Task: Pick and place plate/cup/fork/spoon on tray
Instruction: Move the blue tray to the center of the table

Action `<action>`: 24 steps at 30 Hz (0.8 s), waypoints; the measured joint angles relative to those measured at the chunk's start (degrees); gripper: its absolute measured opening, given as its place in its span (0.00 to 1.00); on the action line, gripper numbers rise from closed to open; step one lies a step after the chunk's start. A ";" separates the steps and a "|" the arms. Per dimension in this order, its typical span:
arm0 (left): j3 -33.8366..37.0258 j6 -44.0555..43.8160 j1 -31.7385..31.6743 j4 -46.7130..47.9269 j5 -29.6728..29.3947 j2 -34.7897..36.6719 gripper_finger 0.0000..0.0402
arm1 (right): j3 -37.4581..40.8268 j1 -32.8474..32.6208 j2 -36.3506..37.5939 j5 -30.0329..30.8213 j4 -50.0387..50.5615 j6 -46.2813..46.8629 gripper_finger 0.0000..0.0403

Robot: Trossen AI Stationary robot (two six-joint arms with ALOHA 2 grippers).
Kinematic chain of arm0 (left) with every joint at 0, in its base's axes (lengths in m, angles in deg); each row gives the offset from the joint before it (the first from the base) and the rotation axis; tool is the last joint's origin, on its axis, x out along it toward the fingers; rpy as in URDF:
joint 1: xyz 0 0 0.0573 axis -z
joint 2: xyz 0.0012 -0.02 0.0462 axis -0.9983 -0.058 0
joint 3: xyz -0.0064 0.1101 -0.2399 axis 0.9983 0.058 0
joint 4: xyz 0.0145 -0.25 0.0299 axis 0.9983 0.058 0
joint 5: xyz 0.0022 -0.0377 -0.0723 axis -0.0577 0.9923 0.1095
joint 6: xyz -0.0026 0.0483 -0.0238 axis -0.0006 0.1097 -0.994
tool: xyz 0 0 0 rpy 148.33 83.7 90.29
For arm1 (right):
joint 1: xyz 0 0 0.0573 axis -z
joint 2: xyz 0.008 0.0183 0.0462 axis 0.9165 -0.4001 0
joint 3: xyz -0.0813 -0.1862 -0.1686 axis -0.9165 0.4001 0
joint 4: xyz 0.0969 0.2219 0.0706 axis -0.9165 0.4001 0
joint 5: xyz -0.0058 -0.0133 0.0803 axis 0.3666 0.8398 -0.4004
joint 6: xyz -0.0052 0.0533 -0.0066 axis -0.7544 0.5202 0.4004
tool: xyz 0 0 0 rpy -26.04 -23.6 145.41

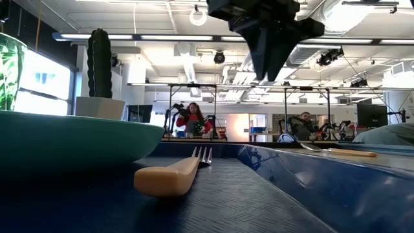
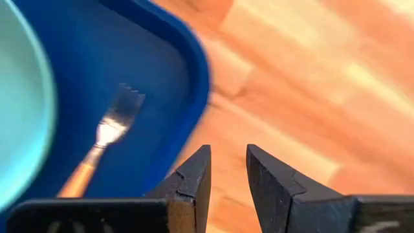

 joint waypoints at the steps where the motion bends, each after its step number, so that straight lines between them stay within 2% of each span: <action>1: 0.00 0.00 0.00 0.00 -0.59 0.00 0.21 | 0.00 0.57 0.52 -0.24 1.27 -1.87 0.22; 5: -0.01 0.06 0.00 0.05 -2.42 0.00 0.21 | 0.00 2.17 2.58 1.02 6.60 -8.25 0.22; 11: 0.00 1.38 0.00 0.06 -5.03 0.00 0.21 | 0.02 2.92 4.03 6.57 15.27 -15.82 0.22; 14: 0.00 1.36 -0.02 0.04 -6.34 0.00 0.21 | 0.07 2.87 4.40 9.11 15.10 -19.53 0.22; 21: 0.00 1.42 -0.02 0.02 -6.49 0.00 0.21 | 0.13 3.17 5.25 13.51 15.17 -21.74 0.22; 24: 0.00 1.37 -0.01 0.02 -6.50 0.02 0.21 | 4.26 3.25 6.73 13.51 14.90 -21.93 0.22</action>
